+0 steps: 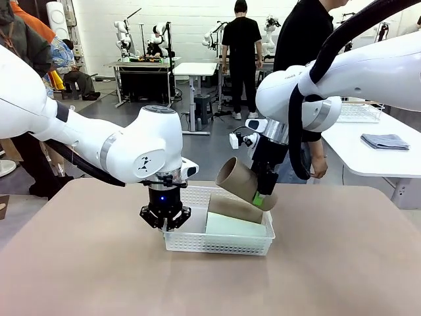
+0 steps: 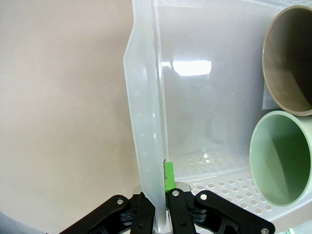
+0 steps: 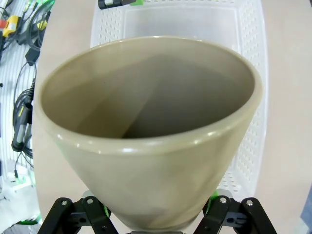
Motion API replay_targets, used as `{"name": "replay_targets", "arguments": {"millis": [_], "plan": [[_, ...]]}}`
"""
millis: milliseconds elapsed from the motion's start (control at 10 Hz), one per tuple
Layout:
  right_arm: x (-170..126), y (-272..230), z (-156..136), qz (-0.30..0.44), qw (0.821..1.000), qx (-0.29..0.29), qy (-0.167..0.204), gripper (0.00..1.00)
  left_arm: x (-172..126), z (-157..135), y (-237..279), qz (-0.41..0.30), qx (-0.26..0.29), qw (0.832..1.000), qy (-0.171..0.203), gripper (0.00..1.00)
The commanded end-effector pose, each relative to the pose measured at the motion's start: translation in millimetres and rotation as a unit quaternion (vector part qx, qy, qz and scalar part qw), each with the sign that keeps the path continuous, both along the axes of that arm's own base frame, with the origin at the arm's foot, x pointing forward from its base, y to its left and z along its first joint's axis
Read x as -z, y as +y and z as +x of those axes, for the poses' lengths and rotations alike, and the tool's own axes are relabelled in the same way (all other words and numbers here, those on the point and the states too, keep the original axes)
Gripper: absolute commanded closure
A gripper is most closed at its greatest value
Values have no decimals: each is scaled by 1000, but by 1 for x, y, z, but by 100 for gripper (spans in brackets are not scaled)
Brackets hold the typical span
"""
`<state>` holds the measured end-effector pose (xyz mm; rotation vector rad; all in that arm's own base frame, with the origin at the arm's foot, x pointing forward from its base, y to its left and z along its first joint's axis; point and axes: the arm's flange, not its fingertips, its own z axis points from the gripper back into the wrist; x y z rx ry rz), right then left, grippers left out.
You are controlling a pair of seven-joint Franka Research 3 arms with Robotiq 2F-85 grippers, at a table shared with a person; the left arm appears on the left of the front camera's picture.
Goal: Clean and organize the cups into the basket.
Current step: Pick up the Reusable plastic cup from the right side of the table and stack it inside the Organizing basket in the center of the table.
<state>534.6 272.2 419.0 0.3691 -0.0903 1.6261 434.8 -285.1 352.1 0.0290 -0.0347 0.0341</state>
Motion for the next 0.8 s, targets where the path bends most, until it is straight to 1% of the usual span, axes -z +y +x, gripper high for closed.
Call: {"name": "replay_targets", "arguments": {"millis": [0, 100, 200, 300, 400, 500, 700], "plan": [[-6, 0, 1, -1, 1000, 5, 15, 20, 1, 0, 0, 2, 0, 1000, 0, 100], [-4, 1, 2, 0, 1000, 3, 17, 20, 1, 0, 0, 2, 0, 1000, 0, 100], [-9, 1, -2, 3, 1000, 0, 20, 20, 1, 0, 0, 2, 0, 1000, 0, 100], [-12, 0, -7, 9, 999, -7, 29, 20, 1, 0, 0, 2, 0, 1000, 0, 100], [-15, 1, -12, 36, 998, -29, 45, 20, 1, 0, 0, 2, 0, 1000, 0, 100], [-1, 0, -5, -2, 1000, -5, 15, 20, 1, 0, 0, 2, 0, 1000, 0, 100], [-1, 0, -5, -2, 1000, -5, 15, 20, 1, 0, 0, 2, 0, 1000, 0, 100]]}}
